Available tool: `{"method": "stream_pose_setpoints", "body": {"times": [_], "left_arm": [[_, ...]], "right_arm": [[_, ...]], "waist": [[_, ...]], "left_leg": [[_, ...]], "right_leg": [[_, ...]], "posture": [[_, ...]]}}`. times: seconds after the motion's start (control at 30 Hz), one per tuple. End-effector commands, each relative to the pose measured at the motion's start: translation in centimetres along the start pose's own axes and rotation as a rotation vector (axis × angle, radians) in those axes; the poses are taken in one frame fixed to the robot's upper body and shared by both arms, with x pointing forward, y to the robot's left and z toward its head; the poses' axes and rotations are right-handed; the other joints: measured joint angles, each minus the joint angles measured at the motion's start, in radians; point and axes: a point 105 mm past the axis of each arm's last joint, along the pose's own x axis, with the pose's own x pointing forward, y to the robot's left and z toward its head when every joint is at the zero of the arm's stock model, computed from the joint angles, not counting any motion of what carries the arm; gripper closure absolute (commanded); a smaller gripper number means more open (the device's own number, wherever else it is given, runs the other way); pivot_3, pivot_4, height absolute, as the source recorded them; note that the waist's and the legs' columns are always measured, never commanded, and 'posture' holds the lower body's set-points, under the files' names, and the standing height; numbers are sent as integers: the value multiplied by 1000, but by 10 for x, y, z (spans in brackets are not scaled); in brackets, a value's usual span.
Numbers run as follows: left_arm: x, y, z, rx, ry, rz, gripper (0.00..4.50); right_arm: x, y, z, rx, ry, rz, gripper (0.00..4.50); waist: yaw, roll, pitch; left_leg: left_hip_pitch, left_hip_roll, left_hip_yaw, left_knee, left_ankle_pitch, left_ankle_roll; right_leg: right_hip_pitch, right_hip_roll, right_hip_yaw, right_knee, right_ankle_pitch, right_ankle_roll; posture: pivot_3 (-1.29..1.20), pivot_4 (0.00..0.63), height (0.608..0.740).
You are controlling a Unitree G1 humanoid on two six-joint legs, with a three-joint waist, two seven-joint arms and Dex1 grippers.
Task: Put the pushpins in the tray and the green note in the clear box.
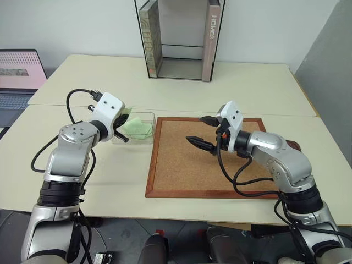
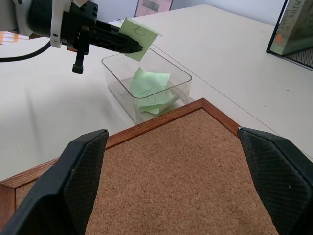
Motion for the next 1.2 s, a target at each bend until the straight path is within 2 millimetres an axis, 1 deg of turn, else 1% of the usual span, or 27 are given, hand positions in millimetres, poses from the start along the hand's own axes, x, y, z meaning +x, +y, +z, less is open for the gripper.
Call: {"method": "stream_pose_setpoints", "body": {"times": [0.03, 0.1, 0.13, 0.2, 0.23, 0.3, 0.5, 0.63, 0.77, 0.97, 1.07, 1.2], "left_arm": [[-2, 7, 11, 28, -26, 9, 4046], [-2, 7, 12, 26, -25, 8, 3779], [-1, 7, 12, 25, -25, 5, 3472], [-1, 7, 13, 23, -26, -4, 3156], [-1, 6, 13, 24, -25, -7, 2901], [-1, 5, 14, 27, -24, -14, 2565], [0, 4, 15, 32, -24, -19, 1334], [0, 1, 16, 37, -22, -34, 392], [-2, 0, 16, 40, -23, -42, 392], [-10, 1, 25, 34, -58, -34, 392], [-17, 4, 37, 46, -96, 2, 392], [-23, -12, 55, 67, -174, -46, 392]], "right_arm": [[0, 5, 19, -41, -53, 19, 0], [0, 9, 20, -37, -57, 43, 0], [-1, 12, 20, -36, -59, 62, 0], [-3, 18, 20, -35, -59, 97, 0], [-4, 19, 20, -36, -56, 107, 0], [-6, 22, 18, -40, -43, 129, 0], [-8, 24, 16, -41, -24, 150, 0], [-11, 25, 14, -38, -14, 161, 0], [-12, 24, 14, -39, -10, 163, 0], [-14, 22, 16, -45, -13, 164, 0], [-17, 19, 20, -54, -20, 160, 0], [-25, 16, 25, -63, -36, 147, 0]], "waist": [[-1, 0, 0], [-1, 0, 0], [-1, 0, 0], [-1, 0, 0], [-1, 0, 0], [-1, 0, 0], [-1, 0, 0], [-1, 0, 0], [-1, 0, 0], [-1, 0, 0], [-1, 0, 0], [0, 0, 0]], "left_leg": [[0, 0, 0, 0, 0, 0], [0, 0, 0, 0, 0, 0], [0, 0, 0, 0, 0, 0], [0, 0, 0, 0, 0, 0], [0, 0, 0, 0, 0, 0], [0, 0, 0, 0, 0, 0], [0, 0, 0, 0, 0, 0], [0, 0, 0, 1, 0, 0], [0, 0, 0, 0, 0, 0], [0, 0, 0, 1, 0, 0], [0, 0, 0, 1, 0, 0], [0, 0, 0, 1, 0, 0]], "right_leg": [[0, 0, 0, 0, 0, 0], [0, 0, 0, 1, 0, 0], [0, 0, 0, 1, 0, 0], [0, 0, 0, 1, 0, 0], [0, 0, 0, 1, 0, 0], [0, 0, 0, 0, 0, 0], [0, 0, 0, 1, 0, 0], [0, 0, 0, 1, 0, 0], [0, 0, 0, 1, 0, 0], [0, 0, 0, 1, 0, 0], [0, 0, 0, 1, 0, 0], [0, 0, 0, 0, 0, 0]], "posture": [[0, 150, 740], [0, 150, 740], [0, 150, 740], [0, 150, 740], [0, 150, 740], [0, 150, 740], [0, 150, 740], [0, 150, 740], [0, 150, 740], [0, 150, 740], [0, 150, 740], [0, 150, 740]]}}
